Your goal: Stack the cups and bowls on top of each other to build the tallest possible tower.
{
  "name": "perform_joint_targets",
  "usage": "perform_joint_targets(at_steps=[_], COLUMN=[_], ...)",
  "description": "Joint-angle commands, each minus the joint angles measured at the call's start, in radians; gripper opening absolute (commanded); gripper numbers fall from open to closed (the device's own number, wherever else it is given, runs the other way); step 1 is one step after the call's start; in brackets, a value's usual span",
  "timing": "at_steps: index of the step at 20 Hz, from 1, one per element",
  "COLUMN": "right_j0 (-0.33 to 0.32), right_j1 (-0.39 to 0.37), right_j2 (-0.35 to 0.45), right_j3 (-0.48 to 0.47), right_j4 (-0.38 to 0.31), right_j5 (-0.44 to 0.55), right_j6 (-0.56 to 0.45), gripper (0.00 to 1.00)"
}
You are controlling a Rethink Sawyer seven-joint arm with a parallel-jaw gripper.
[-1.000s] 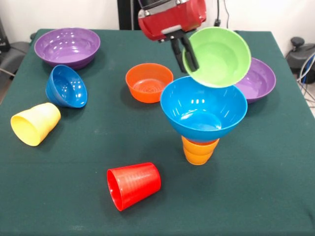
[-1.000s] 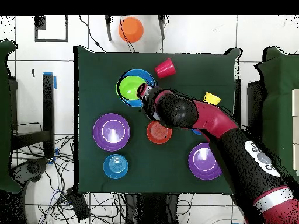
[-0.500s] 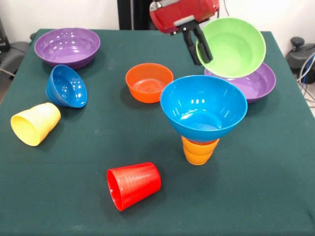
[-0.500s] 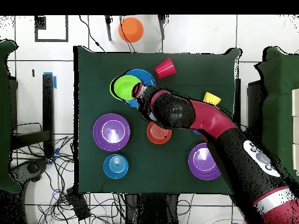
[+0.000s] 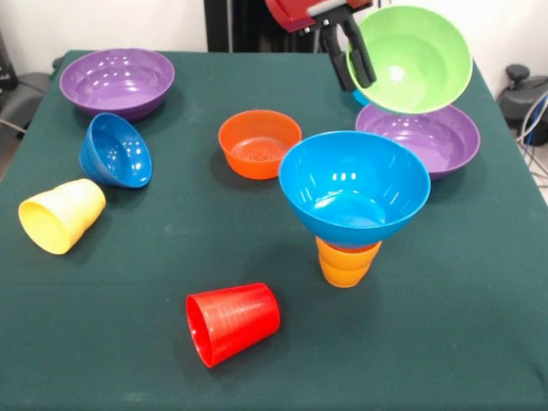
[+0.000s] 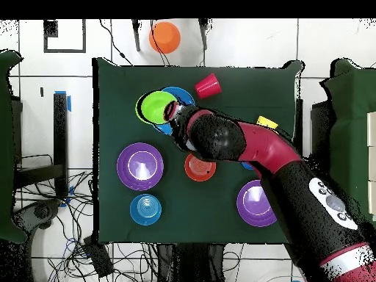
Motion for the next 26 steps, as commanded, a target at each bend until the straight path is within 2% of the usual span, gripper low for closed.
perform_joint_targets(at_steps=[1,10,16,21,26], right_j0=[0.030,-0.008,-0.039,-0.009,-0.023], right_j1=[0.019,0.054,0.054,0.064,0.087], right_j2=[-0.007,0.016,0.034,0.005,0.012], right_j3=[-0.012,-0.031,-0.012,-0.084,-0.105], right_j4=[0.035,0.050,0.037,0.028,0.024], right_j5=[0.116,0.148,0.143,0.183,0.203], right_j6=[0.046,-0.007,-0.027,-0.039,-0.062], gripper=[0.00,0.00,0.00,0.00,0.00])
